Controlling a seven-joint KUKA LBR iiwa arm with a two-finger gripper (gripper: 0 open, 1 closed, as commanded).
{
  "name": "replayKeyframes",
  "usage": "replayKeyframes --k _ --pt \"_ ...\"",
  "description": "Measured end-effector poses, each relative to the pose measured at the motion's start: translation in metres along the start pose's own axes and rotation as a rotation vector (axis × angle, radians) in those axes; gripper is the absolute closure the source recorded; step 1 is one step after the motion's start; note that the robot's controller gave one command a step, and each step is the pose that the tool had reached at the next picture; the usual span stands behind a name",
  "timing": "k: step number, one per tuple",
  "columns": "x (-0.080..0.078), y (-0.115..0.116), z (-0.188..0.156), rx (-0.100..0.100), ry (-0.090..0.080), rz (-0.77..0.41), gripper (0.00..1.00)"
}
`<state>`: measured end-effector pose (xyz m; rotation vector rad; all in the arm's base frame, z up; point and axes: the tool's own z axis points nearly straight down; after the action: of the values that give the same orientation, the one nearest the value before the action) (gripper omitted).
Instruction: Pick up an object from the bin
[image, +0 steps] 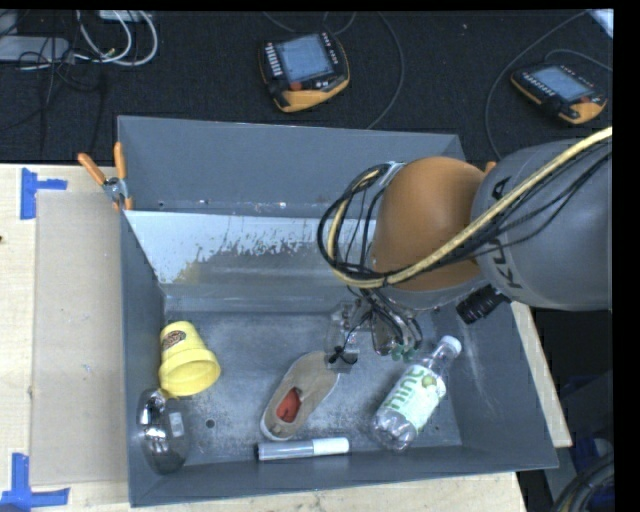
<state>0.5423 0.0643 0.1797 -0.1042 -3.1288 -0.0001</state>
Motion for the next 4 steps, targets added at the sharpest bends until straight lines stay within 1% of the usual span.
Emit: replayKeyframes --k 1,2,3,4 --pt "0.0 0.0 0.0 0.0 0.0 -0.001 1.0" --pt "0.0 0.0 0.0 0.0 0.0 -0.001 0.0" --pt "-0.022 -0.006 0.005 0.0 -0.001 -0.196 0.0" --pt "-0.043 0.034 0.112 0.002 0.007 0.009 0.0"
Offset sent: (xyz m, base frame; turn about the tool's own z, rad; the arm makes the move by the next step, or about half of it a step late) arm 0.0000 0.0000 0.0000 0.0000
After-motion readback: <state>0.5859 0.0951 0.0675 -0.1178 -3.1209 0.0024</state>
